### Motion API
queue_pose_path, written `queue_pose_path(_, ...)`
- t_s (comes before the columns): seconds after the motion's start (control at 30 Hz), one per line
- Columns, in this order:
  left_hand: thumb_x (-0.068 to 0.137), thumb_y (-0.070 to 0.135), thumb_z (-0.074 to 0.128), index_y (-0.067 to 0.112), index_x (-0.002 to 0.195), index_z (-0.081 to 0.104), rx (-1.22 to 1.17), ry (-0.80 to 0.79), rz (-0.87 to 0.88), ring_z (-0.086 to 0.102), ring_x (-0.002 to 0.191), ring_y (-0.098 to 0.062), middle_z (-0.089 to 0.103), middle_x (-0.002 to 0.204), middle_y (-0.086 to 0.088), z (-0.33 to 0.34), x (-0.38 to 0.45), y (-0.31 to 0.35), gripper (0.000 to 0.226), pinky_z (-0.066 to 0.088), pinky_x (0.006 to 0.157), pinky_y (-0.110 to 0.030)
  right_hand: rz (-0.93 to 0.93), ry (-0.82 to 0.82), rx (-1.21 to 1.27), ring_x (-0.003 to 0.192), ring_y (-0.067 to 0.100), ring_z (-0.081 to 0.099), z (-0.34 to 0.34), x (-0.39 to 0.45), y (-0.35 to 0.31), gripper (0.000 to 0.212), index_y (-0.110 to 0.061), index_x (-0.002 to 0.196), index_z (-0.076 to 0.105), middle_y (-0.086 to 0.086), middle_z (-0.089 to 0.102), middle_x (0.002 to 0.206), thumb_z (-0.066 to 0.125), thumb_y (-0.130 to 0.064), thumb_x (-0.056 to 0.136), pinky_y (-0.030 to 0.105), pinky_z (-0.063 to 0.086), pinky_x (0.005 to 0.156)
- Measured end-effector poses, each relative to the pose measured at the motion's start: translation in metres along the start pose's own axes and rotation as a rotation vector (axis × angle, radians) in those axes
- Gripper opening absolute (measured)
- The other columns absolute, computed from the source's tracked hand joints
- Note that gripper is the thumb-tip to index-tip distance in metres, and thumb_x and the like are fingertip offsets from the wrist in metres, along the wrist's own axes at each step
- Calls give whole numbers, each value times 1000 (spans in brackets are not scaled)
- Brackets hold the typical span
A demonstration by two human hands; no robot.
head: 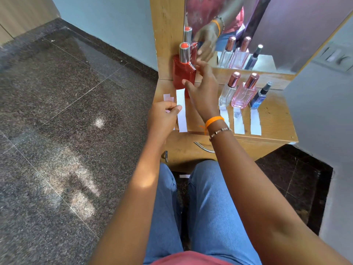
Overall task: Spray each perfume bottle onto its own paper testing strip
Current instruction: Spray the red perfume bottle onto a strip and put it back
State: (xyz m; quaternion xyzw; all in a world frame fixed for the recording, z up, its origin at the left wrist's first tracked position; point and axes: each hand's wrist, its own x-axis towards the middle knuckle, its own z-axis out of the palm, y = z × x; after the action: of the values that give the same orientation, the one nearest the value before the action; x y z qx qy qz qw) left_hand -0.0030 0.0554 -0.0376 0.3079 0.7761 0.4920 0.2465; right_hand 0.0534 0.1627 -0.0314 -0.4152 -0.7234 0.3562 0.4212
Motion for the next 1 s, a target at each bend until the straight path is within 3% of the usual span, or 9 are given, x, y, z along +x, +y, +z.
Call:
queue_pose_path(0.17, 86, 14, 63, 8, 97, 72, 63, -7, 16, 61, 88, -15, 67, 88, 0, 0, -2, 5, 15, 50, 74, -25, -49, 2, -84, 81, 22, 61, -1, -5, 3, 31, -4, 111, 60, 11, 71, 95, 64, -6, 81, 31, 47, 72)
queue_pose_path(0.27, 82, 10, 67, 5, 96, 72, 55, 8, 15, 62, 85, -16, 68, 86, -2, 6, -2, 6, 16, 51, 86, -33, -86, 102, -21, 86, 9, 58, -20, -30, -1, 32, -4, 117, 57, 9, 70, 102, 58, -3, 85, 13, 46, 75)
queue_pose_path(0.47, 80, 20, 68, 19, 100, 68, 207, 15, 38, 65, 93, -20, 72, 92, -1, 34, 1, 12, 20, 51, 84, -35, -112, 265, 68, 104, 8, 59, -71, -84, -13, 40, -9, 127, 50, -3, 61, 113, 57, -4, 88, 25, 50, 90)
queue_pose_path(0.63, 82, 27, 65, 21, 116, 59, 438, 108, 164, 55, 102, -26, 69, 94, -1, 50, -5, 18, 35, 43, 89, -41, -68, 143, 78, 95, 8, 61, -92, -94, -6, 36, -9, 122, 54, -2, 64, 104, 60, -5, 87, 19, 48, 85)
queue_pose_path(0.7, 88, 30, 55, 20, 115, 60, 346, 183, 234, 54, 100, -24, 66, 101, -4, 47, -9, 22, 29, 41, 89, -37, -56, 93, 57, 94, 9, 60, -96, -94, -2, 34, -10, 120, 54, -2, 64, 102, 60, -9, 87, 21, 47, 83)
queue_pose_path(0.77, 93, 38, 42, 20, 108, 63, -13, 75, 234, 56, 96, -14, 66, 105, -3, 38, -17, 31, 32, 42, 87, -28, -29, 12, 82, 94, 12, 60, -100, -94, 2, 30, -12, 117, 53, -2, 63, 102, 58, -14, 88, 26, 49, 83)
queue_pose_path(0.83, 92, 47, 41, 22, 103, 63, -383, -245, 140, 63, 92, -7, 68, 100, 0, 26, -28, 41, 35, 50, 83, -24, 21, -116, 205, 96, 10, 60, -105, -92, 5, 29, -13, 117, 52, -5, 62, 102, 57, -15, 88, 28, 49, 85)
queue_pose_path(0.9, 87, 42, 53, 21, 104, 61, -426, -444, 159, 66, 90, -8, 68, 97, 1, 18, -35, 43, 28, 54, 82, -25, 75, -255, 368, 99, 6, 60, -111, -92, 4, 30, -8, 120, 51, -4, 62, 106, 57, -7, 91, 24, 49, 86)
queue_pose_path(1.0, 78, 29, 66, 19, 103, 60, -323, -392, 279, 66, 91, -9, 68, 96, 3, 15, -42, 42, 27, 53, 84, -29, 85, -335, 378, 101, 0, 57, -116, -95, -4, 37, -12, 127, 45, -9, 58, 111, 56, -8, 92, 20, 47, 89)
